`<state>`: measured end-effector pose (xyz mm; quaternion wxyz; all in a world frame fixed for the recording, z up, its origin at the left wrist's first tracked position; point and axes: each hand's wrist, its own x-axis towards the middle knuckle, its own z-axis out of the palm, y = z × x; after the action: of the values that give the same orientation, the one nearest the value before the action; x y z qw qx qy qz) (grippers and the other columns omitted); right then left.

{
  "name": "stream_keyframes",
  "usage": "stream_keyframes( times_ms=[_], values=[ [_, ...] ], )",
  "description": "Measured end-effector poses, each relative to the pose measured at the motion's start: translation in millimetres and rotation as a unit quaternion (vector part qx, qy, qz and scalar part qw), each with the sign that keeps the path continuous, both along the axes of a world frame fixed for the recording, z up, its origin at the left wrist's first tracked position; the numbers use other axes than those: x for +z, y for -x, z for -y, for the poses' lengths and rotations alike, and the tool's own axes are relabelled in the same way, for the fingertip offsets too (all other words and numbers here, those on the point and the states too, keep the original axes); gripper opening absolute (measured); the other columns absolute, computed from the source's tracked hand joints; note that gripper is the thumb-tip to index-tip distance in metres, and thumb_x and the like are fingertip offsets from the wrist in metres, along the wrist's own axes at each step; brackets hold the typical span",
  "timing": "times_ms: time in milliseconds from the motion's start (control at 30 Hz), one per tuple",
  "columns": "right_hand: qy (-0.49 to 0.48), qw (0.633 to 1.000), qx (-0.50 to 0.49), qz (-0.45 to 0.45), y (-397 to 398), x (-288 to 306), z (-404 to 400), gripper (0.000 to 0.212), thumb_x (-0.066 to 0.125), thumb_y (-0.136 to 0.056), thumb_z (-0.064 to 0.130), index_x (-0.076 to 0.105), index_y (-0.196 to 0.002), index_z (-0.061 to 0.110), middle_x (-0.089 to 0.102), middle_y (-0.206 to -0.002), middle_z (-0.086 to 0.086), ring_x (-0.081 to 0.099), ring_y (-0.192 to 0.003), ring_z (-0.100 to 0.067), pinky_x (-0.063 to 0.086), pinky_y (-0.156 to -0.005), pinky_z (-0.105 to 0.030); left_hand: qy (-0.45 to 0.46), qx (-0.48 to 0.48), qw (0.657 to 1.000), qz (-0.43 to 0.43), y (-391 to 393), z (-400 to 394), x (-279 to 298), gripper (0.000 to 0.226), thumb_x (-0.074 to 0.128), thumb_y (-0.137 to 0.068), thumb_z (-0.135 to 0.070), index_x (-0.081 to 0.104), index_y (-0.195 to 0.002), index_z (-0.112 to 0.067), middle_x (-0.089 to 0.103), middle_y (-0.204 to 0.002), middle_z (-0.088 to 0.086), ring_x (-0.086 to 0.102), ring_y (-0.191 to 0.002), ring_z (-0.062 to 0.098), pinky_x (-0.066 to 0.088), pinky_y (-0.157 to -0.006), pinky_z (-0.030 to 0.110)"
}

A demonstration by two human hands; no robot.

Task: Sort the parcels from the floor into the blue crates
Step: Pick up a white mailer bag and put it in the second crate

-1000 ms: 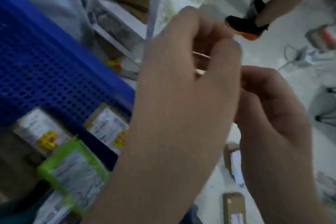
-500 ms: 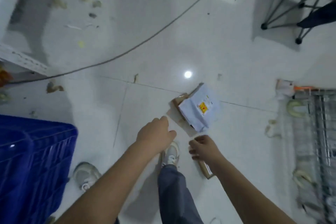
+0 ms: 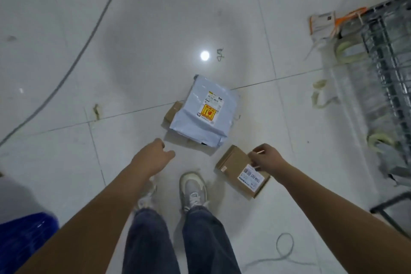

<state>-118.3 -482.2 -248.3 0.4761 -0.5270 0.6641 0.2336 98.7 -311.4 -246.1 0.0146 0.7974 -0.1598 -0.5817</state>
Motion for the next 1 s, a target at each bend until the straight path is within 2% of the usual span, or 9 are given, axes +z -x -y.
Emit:
stream_keyframes(
  times_ms=[233, 333, 400, 500, 600, 767, 833, 933, 1000],
  values=[
    [0.007, 0.988, -0.156, 0.013, -33, -122, 20, 0.037, 0.055, -0.092, 0.024, 0.05, -0.12, 0.0, 0.056, -0.113, -0.018, 0.056, -0.099, -0.028, 0.049, -0.094, -0.042, 0.052, -0.025, 0.994, 0.09, -58, 87, -110, 0.073, 0.051, -0.084, -0.055, 0.041, -0.136, -0.004, 0.044, -0.138, 0.018, 0.047, -0.124, 0.033, 0.039, -0.099, 0.038],
    [-0.009, 0.975, -0.22, 0.01, -54, -175, 26, 0.047, 0.041, -0.097, 0.032, 0.044, -0.13, -0.001, 0.053, -0.122, -0.015, 0.053, -0.108, -0.03, 0.046, -0.096, -0.041, 0.116, 0.079, 0.99, 0.029, -63, 124, -158, 0.068, 0.059, -0.086, -0.039, 0.036, -0.141, -0.005, 0.043, -0.142, 0.014, 0.053, -0.115, 0.027, 0.043, -0.091, 0.031],
    [-0.025, 0.966, -0.257, 0.005, -63, -204, 32, 0.055, 0.037, -0.096, 0.04, 0.042, -0.134, 0.001, 0.052, -0.13, -0.014, 0.052, -0.116, -0.032, 0.044, -0.1, -0.043, 0.123, 0.093, 0.988, 0.012, -58, 141, -184, 0.067, 0.059, -0.087, -0.034, 0.033, -0.143, -0.007, 0.042, -0.143, 0.012, 0.051, -0.119, 0.027, 0.042, -0.089, 0.031],
    [-0.049, 0.956, -0.289, 0.011, -66, -231, 42, 0.066, 0.046, -0.088, 0.053, 0.044, -0.134, 0.006, 0.056, -0.128, -0.011, 0.055, -0.115, -0.033, 0.046, -0.098, -0.042, 0.1, 0.042, 0.994, -0.026, -52, 152, -210, 0.065, 0.054, -0.087, -0.042, 0.037, -0.139, -0.008, 0.049, -0.13, 0.007, 0.051, -0.106, 0.025, 0.037, -0.083, 0.03],
    [-0.091, 0.941, -0.322, 0.042, -60, -247, 48, 0.078, 0.071, -0.069, 0.058, 0.052, -0.125, 0.007, 0.064, -0.119, -0.008, 0.064, -0.104, -0.031, 0.052, -0.093, -0.043, 0.074, -0.075, 0.994, -0.024, -51, 152, -229, 0.089, 0.043, -0.061, -0.064, 0.045, -0.131, -0.011, 0.058, -0.126, 0.007, 0.058, -0.107, 0.031, 0.044, -0.098, 0.043],
    [-0.109, 0.902, -0.394, 0.137, -50, -236, 54, 0.061, 0.077, -0.074, 0.036, 0.056, -0.124, 0.007, 0.068, -0.116, -0.011, 0.068, -0.098, -0.028, 0.058, -0.074, -0.038, 0.123, -0.126, 0.984, -0.026, -62, 141, -255, 0.102, 0.043, -0.048, -0.084, 0.05, -0.129, -0.022, 0.062, -0.125, 0.004, 0.059, -0.112, 0.031, 0.042, -0.1, 0.051],
    [-0.11, 0.894, -0.402, 0.166, -46, -218, 54, 0.059, 0.075, -0.077, 0.029, 0.054, -0.127, 0.007, 0.068, -0.116, -0.01, 0.068, -0.098, -0.027, 0.058, -0.07, -0.036, 0.142, -0.111, 0.983, -0.024, -61, 141, -224, 0.095, 0.051, -0.051, -0.083, 0.053, -0.125, -0.023, 0.063, -0.122, 0.0, 0.061, -0.11, 0.028, 0.043, -0.098, 0.05],
    [-0.102, 0.89, -0.396, 0.202, -41, -181, 49, 0.052, 0.072, -0.081, 0.023, 0.052, -0.127, 0.008, 0.066, -0.12, -0.01, 0.067, -0.1, -0.026, 0.059, -0.07, -0.036, 0.174, 0.0, 0.984, -0.026, -52, 139, -168, 0.061, 0.071, -0.075, -0.047, 0.053, -0.124, -0.015, 0.06, -0.113, -0.005, 0.059, -0.1, 0.017, 0.044, -0.089, 0.03],
    [-0.091, 0.893, -0.389, 0.207, -43, -147, 46, 0.055, 0.073, -0.08, 0.021, 0.048, -0.128, 0.011, 0.064, -0.123, -0.007, 0.065, -0.103, -0.027, 0.058, -0.072, -0.038, 0.185, 0.079, 0.979, -0.041, -49, 131, -141, 0.054, 0.075, -0.077, -0.03, 0.055, -0.124, -0.011, 0.06, -0.11, -0.002, 0.06, -0.093, 0.015, 0.044, -0.078, 0.025]
  ],
)
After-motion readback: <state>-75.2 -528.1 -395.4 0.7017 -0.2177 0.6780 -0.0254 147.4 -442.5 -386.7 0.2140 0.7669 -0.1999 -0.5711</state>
